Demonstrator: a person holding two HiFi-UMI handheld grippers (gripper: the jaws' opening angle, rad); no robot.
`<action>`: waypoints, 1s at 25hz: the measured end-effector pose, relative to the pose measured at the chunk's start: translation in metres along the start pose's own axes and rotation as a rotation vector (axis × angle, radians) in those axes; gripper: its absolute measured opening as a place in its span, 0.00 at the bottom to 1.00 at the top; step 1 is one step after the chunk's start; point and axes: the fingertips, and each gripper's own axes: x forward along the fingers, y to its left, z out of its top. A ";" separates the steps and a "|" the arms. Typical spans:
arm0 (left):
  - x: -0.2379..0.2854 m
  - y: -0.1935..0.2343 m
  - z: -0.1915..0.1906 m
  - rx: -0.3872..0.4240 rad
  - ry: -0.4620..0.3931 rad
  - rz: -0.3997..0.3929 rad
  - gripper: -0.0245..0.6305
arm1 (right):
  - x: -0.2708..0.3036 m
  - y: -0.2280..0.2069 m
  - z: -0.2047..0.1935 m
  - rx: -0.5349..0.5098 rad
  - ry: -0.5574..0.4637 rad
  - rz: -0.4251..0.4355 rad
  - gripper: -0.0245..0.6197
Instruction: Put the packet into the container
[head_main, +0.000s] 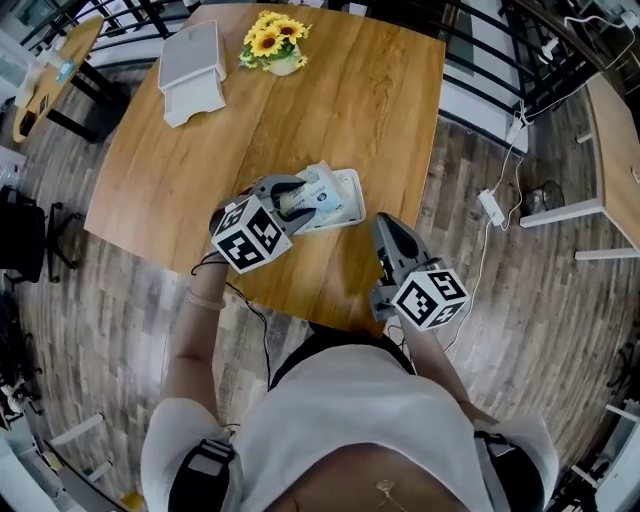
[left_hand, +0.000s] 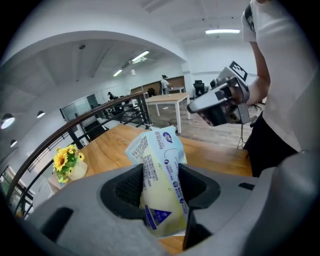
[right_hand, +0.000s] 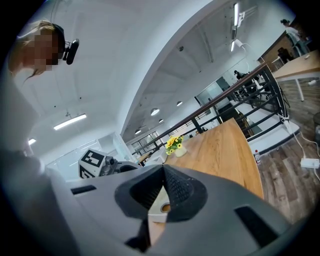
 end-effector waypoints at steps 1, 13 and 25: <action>0.004 -0.002 -0.002 0.020 0.021 -0.027 0.34 | 0.001 -0.001 0.001 0.000 0.001 -0.002 0.06; 0.053 -0.011 -0.026 0.165 0.157 -0.206 0.34 | 0.008 -0.023 -0.003 0.020 0.012 -0.058 0.06; 0.085 -0.019 -0.054 0.153 0.217 -0.312 0.34 | 0.007 -0.042 -0.013 0.044 0.030 -0.116 0.06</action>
